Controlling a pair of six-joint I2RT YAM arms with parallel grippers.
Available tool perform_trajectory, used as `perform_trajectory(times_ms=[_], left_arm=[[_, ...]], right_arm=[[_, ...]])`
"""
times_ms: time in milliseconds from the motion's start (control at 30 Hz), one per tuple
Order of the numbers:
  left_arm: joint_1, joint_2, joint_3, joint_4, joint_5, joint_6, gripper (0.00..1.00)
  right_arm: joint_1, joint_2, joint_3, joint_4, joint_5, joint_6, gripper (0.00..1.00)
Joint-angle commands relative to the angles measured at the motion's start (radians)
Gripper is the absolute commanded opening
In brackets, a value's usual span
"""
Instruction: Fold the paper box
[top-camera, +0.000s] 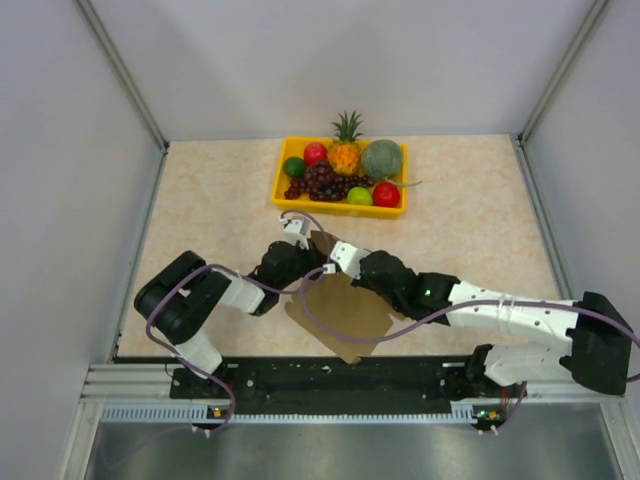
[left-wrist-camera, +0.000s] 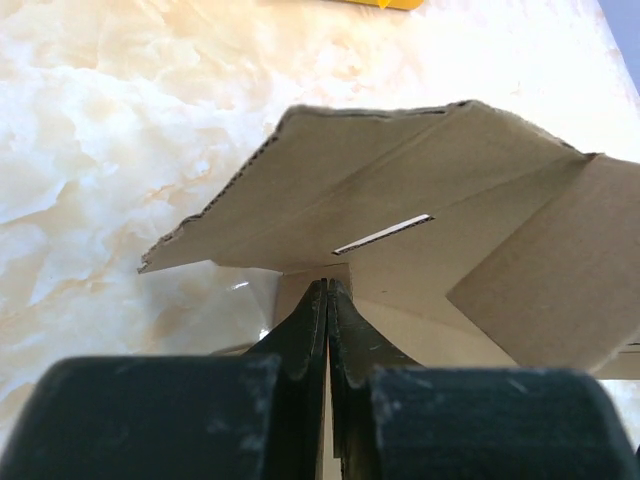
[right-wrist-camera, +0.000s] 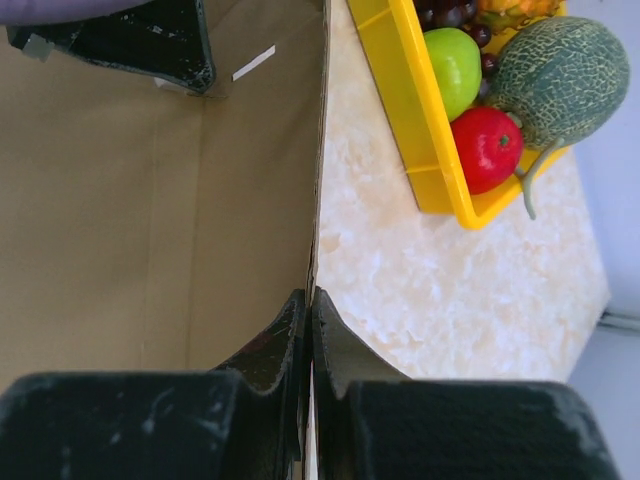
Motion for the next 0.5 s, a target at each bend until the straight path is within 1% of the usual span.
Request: perform_trajectory(times_ms=[0, 33, 67, 100, 133, 200, 233, 267, 333, 400, 433, 467], left_arm=[[-0.005, -0.01, -0.026, 0.096, 0.01, -0.009, 0.03], [-0.005, -0.009, -0.041, 0.111, 0.011, -0.012, 0.03], [-0.005, -0.009, -0.052, 0.128, 0.013, -0.014, 0.03], [-0.005, -0.012, -0.062, 0.154, 0.01, -0.015, 0.04], [-0.004, -0.015, -0.087, 0.166, 0.007, -0.012, 0.06], [0.002, -0.038, -0.118, 0.192, 0.002, -0.004, 0.09], [0.007, -0.05, -0.151, 0.215, 0.002, -0.001, 0.15], [0.027, -0.08, -0.168, 0.218, 0.01, -0.003, 0.17], [0.062, -0.122, -0.225, 0.225, 0.056, -0.038, 0.22], [0.123, -0.2, -0.262, 0.226, 0.093, -0.058, 0.24], [0.146, -0.232, -0.282, 0.211, 0.119, -0.069, 0.24], [0.182, -0.301, -0.282, 0.135, 0.12, -0.07, 0.25]], right_arm=[[0.085, 0.032, -0.063, 0.104, 0.203, -0.062, 0.0], [0.111, 0.04, -0.072, 0.139, 0.229, -0.097, 0.0], [0.125, 0.061, -0.081, 0.161, 0.296, -0.119, 0.0], [0.135, 0.071, -0.107, 0.191, 0.324, -0.166, 0.0], [0.142, 0.08, -0.12, 0.23, 0.347, -0.18, 0.0], [0.151, 0.1, -0.147, 0.276, 0.388, -0.203, 0.0], [0.154, 0.104, -0.155, 0.293, 0.399, -0.226, 0.0], [0.16, 0.106, -0.158, 0.313, 0.42, -0.234, 0.0], [0.166, 0.103, -0.164, 0.322, 0.424, -0.252, 0.0], [0.169, 0.086, -0.178, 0.324, 0.387, -0.258, 0.0], [0.169, 0.065, -0.184, 0.333, 0.378, -0.261, 0.0], [0.169, 0.055, -0.19, 0.337, 0.372, -0.263, 0.0]])
